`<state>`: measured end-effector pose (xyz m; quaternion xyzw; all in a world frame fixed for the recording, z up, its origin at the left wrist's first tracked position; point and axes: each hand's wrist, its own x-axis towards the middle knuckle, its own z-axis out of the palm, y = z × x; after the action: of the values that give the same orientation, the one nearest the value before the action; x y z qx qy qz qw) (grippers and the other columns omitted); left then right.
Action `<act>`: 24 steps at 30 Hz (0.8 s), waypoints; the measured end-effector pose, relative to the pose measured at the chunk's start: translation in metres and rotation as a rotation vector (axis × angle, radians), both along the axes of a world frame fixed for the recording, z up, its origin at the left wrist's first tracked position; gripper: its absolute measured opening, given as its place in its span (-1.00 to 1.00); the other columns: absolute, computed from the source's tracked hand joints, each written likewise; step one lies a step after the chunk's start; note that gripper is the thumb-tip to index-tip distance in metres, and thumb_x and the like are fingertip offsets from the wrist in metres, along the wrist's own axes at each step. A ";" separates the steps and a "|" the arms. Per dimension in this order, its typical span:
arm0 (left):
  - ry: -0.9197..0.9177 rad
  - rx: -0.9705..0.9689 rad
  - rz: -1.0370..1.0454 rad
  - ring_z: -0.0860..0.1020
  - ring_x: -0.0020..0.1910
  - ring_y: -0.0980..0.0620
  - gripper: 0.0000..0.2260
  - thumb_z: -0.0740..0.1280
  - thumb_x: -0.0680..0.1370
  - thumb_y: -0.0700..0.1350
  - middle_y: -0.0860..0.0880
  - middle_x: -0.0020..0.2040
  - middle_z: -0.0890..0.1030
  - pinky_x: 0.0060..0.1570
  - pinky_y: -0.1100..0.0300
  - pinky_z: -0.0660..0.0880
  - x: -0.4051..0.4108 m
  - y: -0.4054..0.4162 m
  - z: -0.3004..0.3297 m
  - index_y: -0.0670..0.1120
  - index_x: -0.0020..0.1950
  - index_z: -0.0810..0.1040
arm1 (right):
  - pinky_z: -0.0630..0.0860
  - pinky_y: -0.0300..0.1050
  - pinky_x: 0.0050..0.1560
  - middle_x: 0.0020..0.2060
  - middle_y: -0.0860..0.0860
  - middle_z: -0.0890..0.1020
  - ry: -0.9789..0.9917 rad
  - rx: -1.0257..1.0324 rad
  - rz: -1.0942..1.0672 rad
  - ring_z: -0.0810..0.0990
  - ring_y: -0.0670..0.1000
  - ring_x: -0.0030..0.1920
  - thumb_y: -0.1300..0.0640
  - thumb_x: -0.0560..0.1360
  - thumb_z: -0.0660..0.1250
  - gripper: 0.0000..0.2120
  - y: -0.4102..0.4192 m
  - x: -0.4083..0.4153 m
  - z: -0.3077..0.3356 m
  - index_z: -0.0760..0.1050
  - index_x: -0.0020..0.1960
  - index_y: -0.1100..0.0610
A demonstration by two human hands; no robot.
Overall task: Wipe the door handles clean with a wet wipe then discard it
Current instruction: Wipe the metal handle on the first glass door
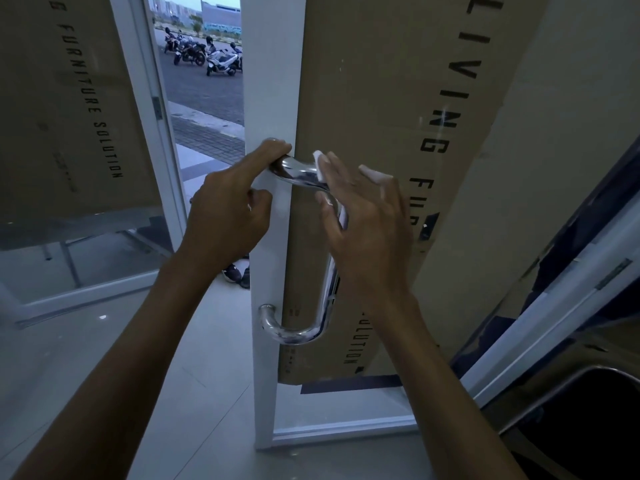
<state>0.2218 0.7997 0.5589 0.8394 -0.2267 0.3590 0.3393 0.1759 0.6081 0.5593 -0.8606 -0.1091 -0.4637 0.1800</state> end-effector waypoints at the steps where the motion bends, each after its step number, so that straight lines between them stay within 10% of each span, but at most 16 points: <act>1: -0.004 -0.012 0.004 0.58 -0.21 0.07 -0.47 0.19 0.57 -0.19 -0.03 0.35 0.64 -0.02 0.06 0.65 -0.001 -0.002 -0.001 0.02 0.56 0.43 | 0.43 0.13 0.41 0.46 -0.14 0.56 0.005 -0.005 0.006 0.46 0.09 0.43 -0.01 0.67 0.29 -0.55 0.002 0.000 0.001 0.46 0.55 -0.05; 10: -0.027 -0.013 0.106 0.40 0.41 -0.03 -0.46 0.19 0.55 -0.07 0.05 0.46 0.53 0.43 -0.18 0.33 -0.006 -0.015 -0.007 0.05 0.57 0.40 | 0.44 0.13 0.41 0.45 -0.13 0.57 0.041 0.028 -0.001 0.47 0.10 0.44 -0.02 0.67 0.29 -0.54 -0.007 0.001 -0.001 0.44 0.56 -0.05; 24: -0.037 0.020 0.155 0.38 0.54 0.00 -0.43 0.27 0.47 -0.15 0.02 0.50 0.51 0.50 0.11 0.00 -0.012 -0.017 0.001 -0.02 0.52 0.47 | 0.31 0.01 0.43 0.50 -0.12 0.51 0.019 -0.090 0.014 0.44 0.07 0.45 -0.01 0.68 0.26 -0.55 0.009 0.002 0.007 0.44 0.56 -0.03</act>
<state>0.2096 0.7822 0.5594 0.8510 -0.1708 0.3975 0.2978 0.1776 0.6171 0.5662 -0.8715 -0.1341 -0.4488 0.1452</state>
